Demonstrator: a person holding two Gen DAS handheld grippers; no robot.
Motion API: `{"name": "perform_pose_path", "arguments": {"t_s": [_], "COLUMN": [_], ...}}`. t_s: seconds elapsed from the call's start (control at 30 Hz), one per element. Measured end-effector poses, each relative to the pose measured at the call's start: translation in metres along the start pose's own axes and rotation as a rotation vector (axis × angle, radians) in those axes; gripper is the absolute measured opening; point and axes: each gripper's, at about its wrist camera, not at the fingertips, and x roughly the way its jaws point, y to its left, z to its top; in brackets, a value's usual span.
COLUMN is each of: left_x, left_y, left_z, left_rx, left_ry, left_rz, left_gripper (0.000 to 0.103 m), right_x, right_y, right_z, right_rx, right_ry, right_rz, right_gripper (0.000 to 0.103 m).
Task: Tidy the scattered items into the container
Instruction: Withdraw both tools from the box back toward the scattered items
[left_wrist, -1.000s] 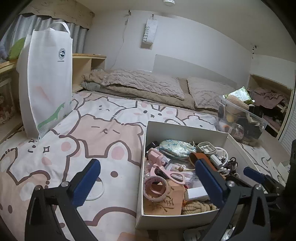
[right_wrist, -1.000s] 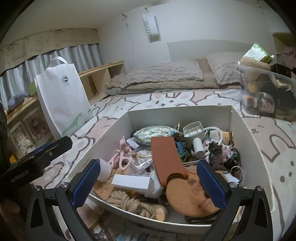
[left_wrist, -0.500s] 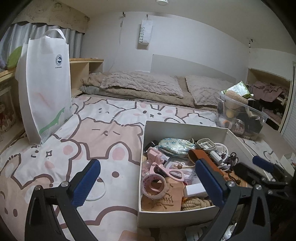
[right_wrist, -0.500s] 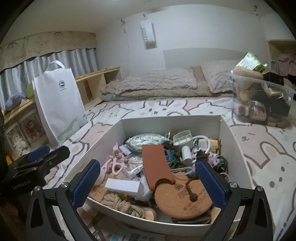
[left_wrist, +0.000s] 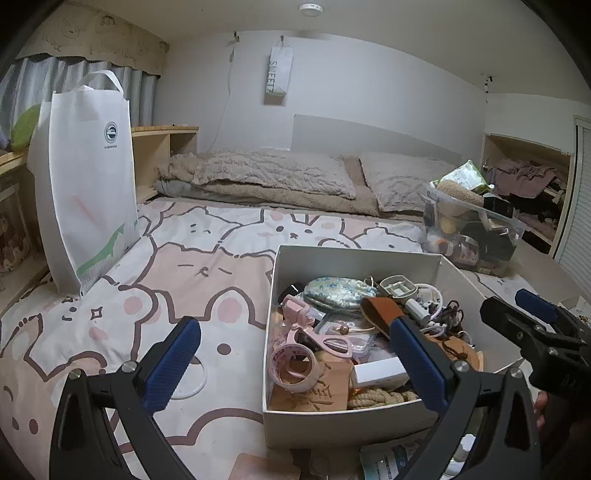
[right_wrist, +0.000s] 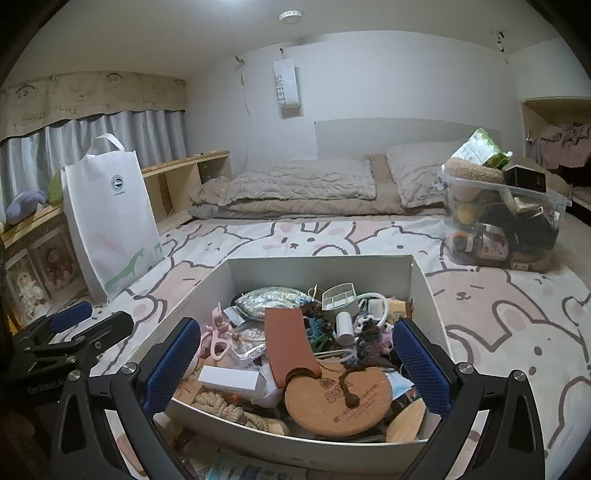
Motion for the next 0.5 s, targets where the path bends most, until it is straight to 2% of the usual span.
{"name": "perform_pose_path", "arguments": {"t_s": [0.5], "left_x": [-0.041], "left_y": [-0.008], "left_z": [0.009], "left_rx": [0.026], "left_ry": [-0.075], "left_rz": [-0.012], "left_gripper": [0.103], "right_x": [-0.045], "right_y": [-0.003], "right_z": [0.007], "right_rx": [0.008], "right_ry": [-0.057], "right_rz": [-0.016], "right_gripper": [0.103]}}
